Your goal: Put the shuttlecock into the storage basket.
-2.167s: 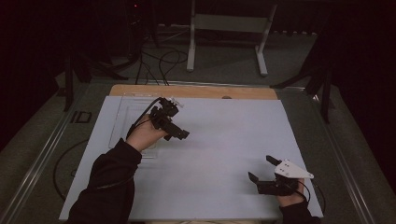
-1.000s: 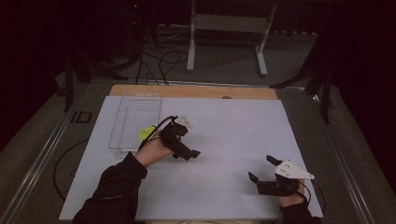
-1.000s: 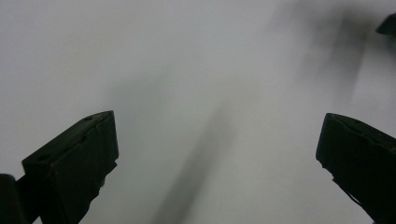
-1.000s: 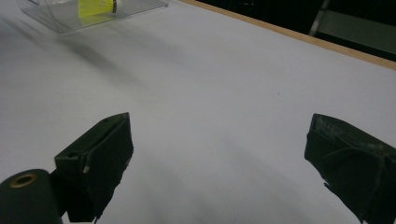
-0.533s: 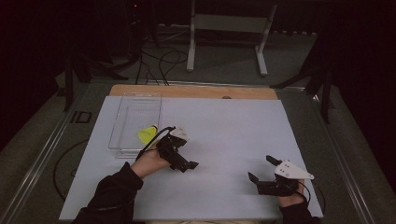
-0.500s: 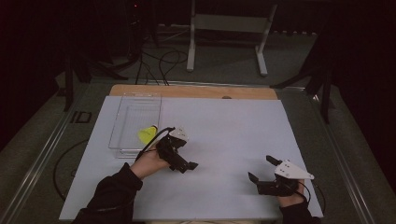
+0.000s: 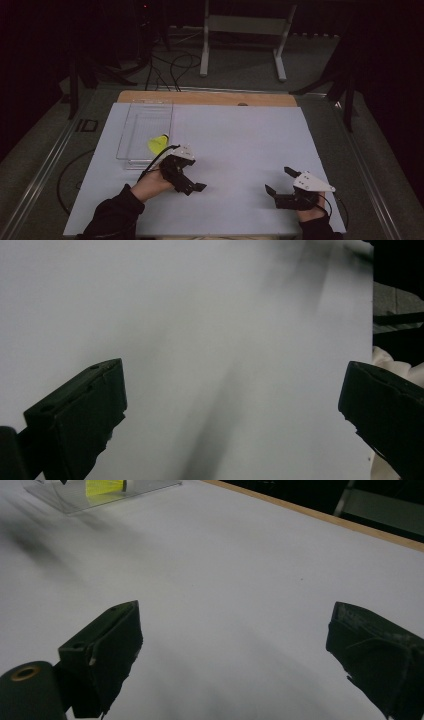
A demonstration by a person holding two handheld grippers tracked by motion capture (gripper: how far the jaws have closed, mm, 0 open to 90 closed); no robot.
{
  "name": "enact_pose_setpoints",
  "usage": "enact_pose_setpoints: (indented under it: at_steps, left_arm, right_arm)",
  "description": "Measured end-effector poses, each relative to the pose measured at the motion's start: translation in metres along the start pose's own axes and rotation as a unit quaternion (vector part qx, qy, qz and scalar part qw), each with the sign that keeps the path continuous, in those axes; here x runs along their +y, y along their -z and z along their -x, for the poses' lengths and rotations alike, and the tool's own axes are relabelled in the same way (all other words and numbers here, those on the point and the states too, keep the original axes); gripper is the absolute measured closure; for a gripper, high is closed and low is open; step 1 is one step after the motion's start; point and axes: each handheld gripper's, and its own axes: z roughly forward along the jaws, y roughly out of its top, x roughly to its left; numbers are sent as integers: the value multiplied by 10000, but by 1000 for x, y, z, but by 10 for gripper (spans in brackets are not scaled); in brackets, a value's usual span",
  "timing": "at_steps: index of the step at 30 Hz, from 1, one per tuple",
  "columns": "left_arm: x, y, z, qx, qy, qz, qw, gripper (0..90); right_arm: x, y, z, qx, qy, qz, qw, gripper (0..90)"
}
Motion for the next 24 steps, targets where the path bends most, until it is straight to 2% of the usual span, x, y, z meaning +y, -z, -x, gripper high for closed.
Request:
enact_pose_setpoints:
  at_steps: [3,12,15,21,24]
  left_arm:
    - [-5,3,1,-71,33,69,9999,0]
    - [-27,6,8,-120,-88,218,9997,0]
    - [-34,8,10,-204,-71,288,9994,0]
    - [-48,11,14,-233,-120,397,9989,0]
    - [-54,13,14,-166,-104,448,9988,0]
  right_arm:
    - [0,0,0,4,-7,-7,10000,78]
    - [0,-1,0,16,12,-25,10000,78]
    - [0,-1,1,11,21,-26,10000,78]
    - [0,-1,0,21,11,-25,10000,78]
    - [0,-1,0,22,5,-24,10000,78]
